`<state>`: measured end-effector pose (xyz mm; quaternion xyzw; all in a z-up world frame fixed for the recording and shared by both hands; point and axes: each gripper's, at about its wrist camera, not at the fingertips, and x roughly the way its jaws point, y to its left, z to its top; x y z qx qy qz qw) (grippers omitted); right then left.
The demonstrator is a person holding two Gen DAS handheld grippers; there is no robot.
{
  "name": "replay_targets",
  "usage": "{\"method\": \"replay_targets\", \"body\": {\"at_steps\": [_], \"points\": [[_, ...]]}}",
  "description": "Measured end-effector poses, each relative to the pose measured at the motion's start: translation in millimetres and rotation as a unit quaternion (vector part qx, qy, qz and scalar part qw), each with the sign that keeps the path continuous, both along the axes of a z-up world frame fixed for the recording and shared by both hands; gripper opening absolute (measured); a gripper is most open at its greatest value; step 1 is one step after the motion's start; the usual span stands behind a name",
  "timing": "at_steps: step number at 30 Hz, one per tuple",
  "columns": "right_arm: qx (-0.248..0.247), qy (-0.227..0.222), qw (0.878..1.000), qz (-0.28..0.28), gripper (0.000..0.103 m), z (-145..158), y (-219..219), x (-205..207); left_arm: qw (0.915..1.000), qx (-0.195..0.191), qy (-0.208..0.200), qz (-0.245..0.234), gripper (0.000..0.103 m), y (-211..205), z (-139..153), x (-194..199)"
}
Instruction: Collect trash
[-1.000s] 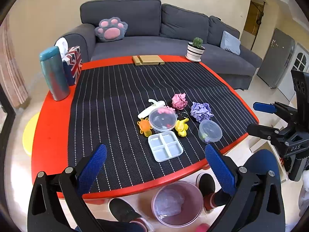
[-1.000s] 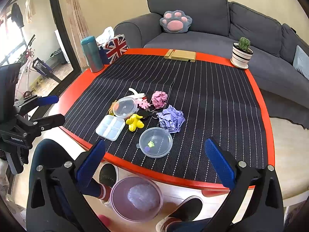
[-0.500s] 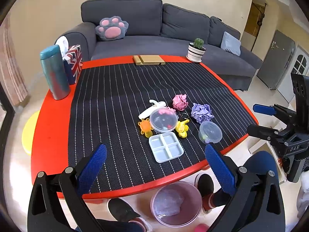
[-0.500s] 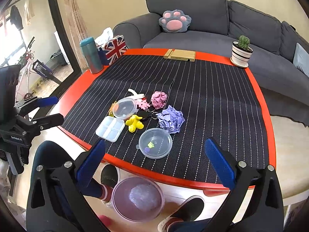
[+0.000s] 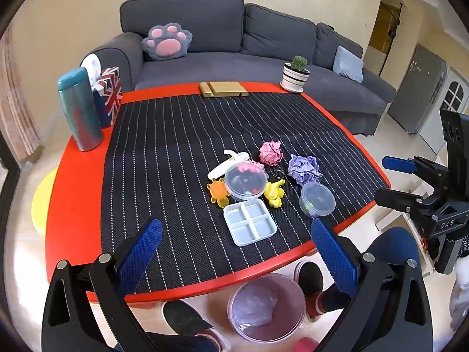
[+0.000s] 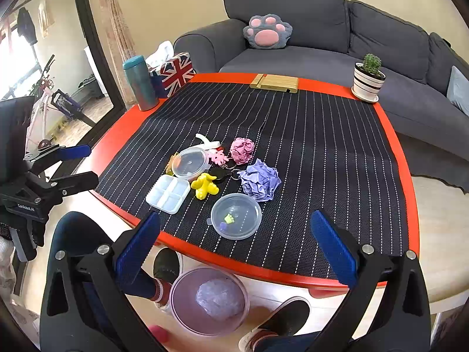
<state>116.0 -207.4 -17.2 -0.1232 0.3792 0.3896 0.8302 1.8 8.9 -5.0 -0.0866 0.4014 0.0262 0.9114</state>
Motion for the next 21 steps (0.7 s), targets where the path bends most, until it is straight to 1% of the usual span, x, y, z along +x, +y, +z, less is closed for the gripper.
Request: {"method": "replay_targets", "body": {"at_steps": [21], "points": [[-0.001, 0.003, 1.0, -0.001, 0.1, -2.3, -1.0, 1.5, 1.0, -0.001, 0.002, -0.003, 0.098, -1.2, -1.2, 1.1]]}}
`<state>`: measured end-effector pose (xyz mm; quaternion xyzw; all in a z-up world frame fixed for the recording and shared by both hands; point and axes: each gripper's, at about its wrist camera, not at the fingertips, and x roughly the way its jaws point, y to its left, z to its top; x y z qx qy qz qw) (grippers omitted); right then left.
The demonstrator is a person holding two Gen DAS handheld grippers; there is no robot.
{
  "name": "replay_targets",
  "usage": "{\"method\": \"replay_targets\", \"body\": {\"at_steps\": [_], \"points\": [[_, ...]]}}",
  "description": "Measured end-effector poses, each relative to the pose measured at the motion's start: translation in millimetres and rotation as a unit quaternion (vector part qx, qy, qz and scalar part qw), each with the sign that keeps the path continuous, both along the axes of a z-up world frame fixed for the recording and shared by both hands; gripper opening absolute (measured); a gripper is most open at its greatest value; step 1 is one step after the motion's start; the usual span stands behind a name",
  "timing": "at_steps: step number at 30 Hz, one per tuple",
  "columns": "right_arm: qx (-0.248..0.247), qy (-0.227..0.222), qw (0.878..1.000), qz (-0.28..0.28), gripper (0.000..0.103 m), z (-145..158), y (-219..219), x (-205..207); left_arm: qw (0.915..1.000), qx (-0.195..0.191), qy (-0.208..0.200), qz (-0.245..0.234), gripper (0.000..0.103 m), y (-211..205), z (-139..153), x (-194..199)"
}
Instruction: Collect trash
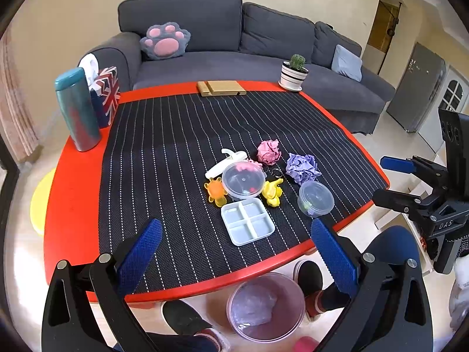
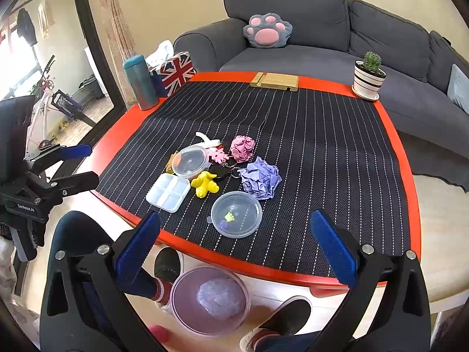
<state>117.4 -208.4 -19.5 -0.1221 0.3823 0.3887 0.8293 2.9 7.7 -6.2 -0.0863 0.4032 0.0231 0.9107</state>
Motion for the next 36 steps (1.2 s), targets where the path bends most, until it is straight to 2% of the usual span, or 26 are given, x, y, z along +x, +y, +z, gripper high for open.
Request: {"method": "replay_targets", "body": {"at_steps": [9, 16, 21, 28, 33, 35, 36], "points": [[-0.019, 0.009, 1.0, 0.006, 0.1, -7, 16, 8, 1.0, -0.001, 0.003, 0.002, 0.098, 2, -3, 0], [-0.059, 0.031, 0.998, 0.01, 0.1, -26, 42, 24, 1.0, -0.003, 0.006, 0.002, 0.098, 3, -6, 0], [-0.103, 0.063, 0.993, -0.005, 0.1, -49, 56, 39, 1.0, -0.002, 0.009, 0.004, 0.098, 5, -7, 0], [-0.131, 0.089, 0.987, -0.004, 0.1, -65, 69, 50, 0.9998, -0.003, 0.019, 0.007, 0.098, 7, -12, 2], [-0.131, 0.106, 0.986, 0.004, 0.1, -72, 72, 52, 0.9997, -0.005, 0.021, 0.006, 0.098, 7, -15, 3], [-0.129, 0.111, 0.985, 0.006, 0.098, -74, 73, 52, 0.9997, -0.006, 0.023, 0.006, 0.098, 7, -16, 4], [-0.129, 0.113, 0.985, 0.007, 0.087, -74, 73, 52, 0.9997, -0.006, 0.024, 0.006, 0.098, 7, -16, 4]]}}
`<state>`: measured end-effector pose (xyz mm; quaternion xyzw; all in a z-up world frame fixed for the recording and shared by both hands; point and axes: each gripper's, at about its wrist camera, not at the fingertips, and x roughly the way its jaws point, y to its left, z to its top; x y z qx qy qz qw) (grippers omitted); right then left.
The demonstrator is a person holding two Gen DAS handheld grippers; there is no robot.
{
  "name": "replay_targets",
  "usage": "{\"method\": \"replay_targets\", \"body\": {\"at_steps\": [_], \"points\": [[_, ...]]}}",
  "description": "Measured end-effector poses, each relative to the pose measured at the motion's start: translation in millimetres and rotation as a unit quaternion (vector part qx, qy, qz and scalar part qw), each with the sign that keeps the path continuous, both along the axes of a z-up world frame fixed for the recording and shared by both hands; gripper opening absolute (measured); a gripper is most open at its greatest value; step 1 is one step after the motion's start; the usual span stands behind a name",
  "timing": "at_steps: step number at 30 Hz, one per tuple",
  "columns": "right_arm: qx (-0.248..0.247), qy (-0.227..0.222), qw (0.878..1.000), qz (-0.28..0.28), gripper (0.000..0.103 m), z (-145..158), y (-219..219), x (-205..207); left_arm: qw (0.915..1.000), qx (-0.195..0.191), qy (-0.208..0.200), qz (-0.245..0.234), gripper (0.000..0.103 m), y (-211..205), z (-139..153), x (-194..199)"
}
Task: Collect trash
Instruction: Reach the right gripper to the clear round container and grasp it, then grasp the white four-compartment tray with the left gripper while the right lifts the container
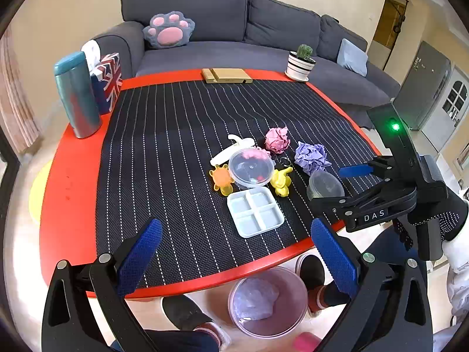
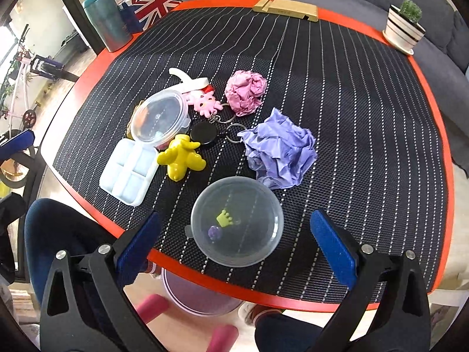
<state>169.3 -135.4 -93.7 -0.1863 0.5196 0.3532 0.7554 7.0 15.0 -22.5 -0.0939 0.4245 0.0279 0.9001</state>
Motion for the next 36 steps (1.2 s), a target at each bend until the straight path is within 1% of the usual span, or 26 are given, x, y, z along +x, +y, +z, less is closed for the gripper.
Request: {"method": "replay_targets", "body": {"at_steps": [1, 2, 4, 11, 19, 25, 29, 32, 36], "points": [[-0.003, 0.001, 1.0, 0.0, 0.079, -1, 0, 0, 1.0, 0.0, 0.001, 0.0, 0.098, 0, -1, 0], [-0.005, 0.001, 1.0, 0.0, 0.077, -2, 1, 1, 1.0, -0.001, 0.002, 0.0, 0.098, 0, -1, 1], [-0.006, 0.002, 1.0, 0.0, 0.065, -3, 1, 1, 1.0, -0.001, 0.003, -0.001, 0.098, 0, -2, 2], [0.009, -0.005, 1.0, -0.002, 0.065, 2, -3, 0, 1.0, -0.001, 0.008, -0.002, 0.098, -3, -6, 6], [0.037, -0.014, 0.999, -0.011, 0.065, 21, -20, -6, 0.9997, 0.001, 0.025, 0.009, 0.098, -10, -10, 22], [0.049, -0.027, 0.998, -0.026, 0.065, 33, -36, -3, 0.9975, 0.014, 0.065, 0.022, 0.098, -18, -22, 45], [0.055, -0.03, 0.997, -0.034, 0.065, 36, -46, 0, 0.994, 0.02, 0.098, 0.044, 0.098, -23, -36, 60], [0.058, -0.031, 0.997, -0.036, 0.065, 36, -50, 1, 0.9914, 0.009, 0.115, 0.061, 0.098, -22, -48, 68], [0.061, -0.032, 0.997, -0.037, 0.065, 36, -53, 1, 0.9863, 0.008, 0.139, 0.088, 0.098, -21, -61, 76]]}}
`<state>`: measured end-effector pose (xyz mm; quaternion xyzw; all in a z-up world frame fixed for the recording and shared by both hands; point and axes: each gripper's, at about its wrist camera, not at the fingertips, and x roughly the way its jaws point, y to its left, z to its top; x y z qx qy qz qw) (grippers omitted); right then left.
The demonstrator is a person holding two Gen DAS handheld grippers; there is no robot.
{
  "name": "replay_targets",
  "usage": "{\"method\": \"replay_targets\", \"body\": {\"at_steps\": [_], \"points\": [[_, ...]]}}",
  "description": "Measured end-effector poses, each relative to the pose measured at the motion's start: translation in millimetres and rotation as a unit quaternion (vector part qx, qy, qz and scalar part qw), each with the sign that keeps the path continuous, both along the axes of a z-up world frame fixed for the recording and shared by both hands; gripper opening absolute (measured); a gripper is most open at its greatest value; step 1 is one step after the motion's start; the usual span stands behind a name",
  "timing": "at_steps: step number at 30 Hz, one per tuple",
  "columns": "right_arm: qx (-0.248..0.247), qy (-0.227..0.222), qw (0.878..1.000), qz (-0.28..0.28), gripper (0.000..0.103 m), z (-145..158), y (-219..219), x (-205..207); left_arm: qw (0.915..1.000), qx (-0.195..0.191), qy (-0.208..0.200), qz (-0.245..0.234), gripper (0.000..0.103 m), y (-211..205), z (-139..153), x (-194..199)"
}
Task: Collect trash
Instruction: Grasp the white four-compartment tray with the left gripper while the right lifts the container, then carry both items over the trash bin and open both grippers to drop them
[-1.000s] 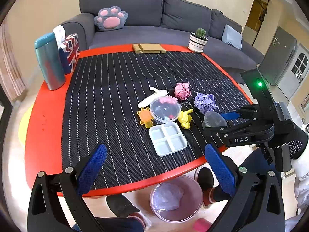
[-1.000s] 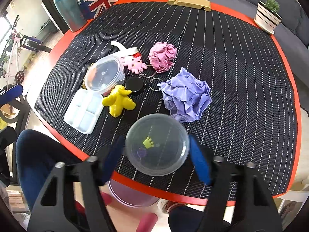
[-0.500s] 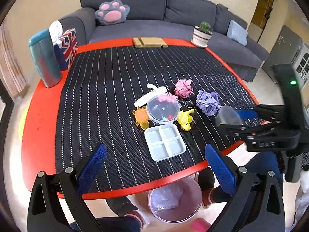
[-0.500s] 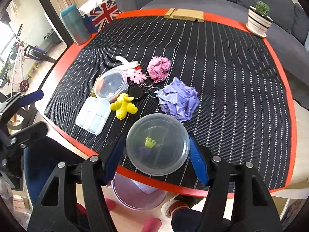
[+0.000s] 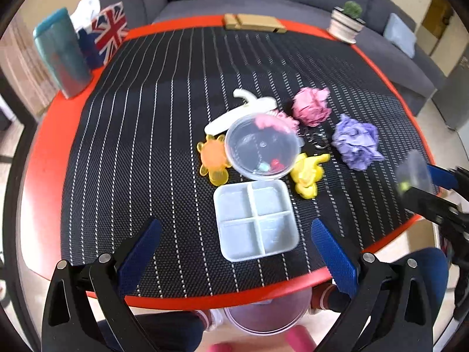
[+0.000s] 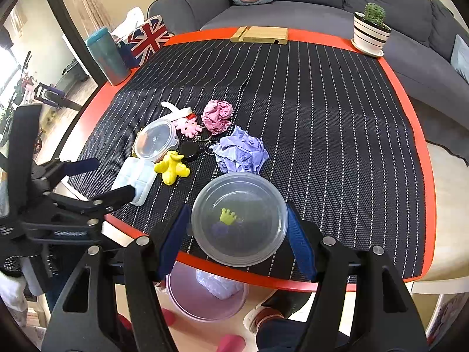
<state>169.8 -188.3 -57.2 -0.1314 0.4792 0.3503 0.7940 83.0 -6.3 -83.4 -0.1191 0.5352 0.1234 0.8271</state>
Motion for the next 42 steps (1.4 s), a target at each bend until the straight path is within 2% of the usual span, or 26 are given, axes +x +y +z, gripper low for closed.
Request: {"method": "replay_targets", "body": {"at_steps": [6, 9, 12, 14, 16, 22, 27, 34, 42], "points": [[0.005, 0.001, 1.0, 0.004, 0.065, -1, -1, 0, 0.9993, -0.004, 0.017, 0.034, 0.097, 0, -12, 8], [0.006, 0.001, 1.0, 0.005, 0.065, -1, -2, 0, 0.9992, -0.001, 0.021, 0.033, 0.093, -2, -16, 8], [0.009, -0.001, 1.0, 0.005, 0.065, 0, -3, 1, 0.9992, 0.013, 0.018, 0.032, 0.079, -2, -15, 7], [0.01, -0.002, 1.0, 0.006, 0.065, 1, -3, 0, 0.9993, 0.015, 0.015, 0.029, 0.063, -1, -13, 6], [0.011, -0.003, 1.0, 0.007, 0.065, 1, -2, -1, 0.9995, 0.017, 0.013, 0.023, 0.057, -1, -12, 6], [0.014, -0.008, 1.0, 0.011, 0.065, 1, -1, -4, 0.9998, 0.014, -0.012, -0.011, 0.057, -2, -9, 1], [0.023, -0.015, 0.999, 0.016, 0.065, 6, -1, -12, 0.9975, 0.03, -0.047, -0.043, 0.057, -4, 3, -12], [0.037, -0.027, 0.998, 0.034, 0.065, 15, -6, -38, 0.9906, 0.046, -0.094, -0.088, 0.057, -11, 28, -42], [0.047, -0.038, 0.996, 0.065, 0.065, 21, -14, -80, 0.9816, 0.037, -0.128, -0.136, 0.057, -26, 43, -73]]}}
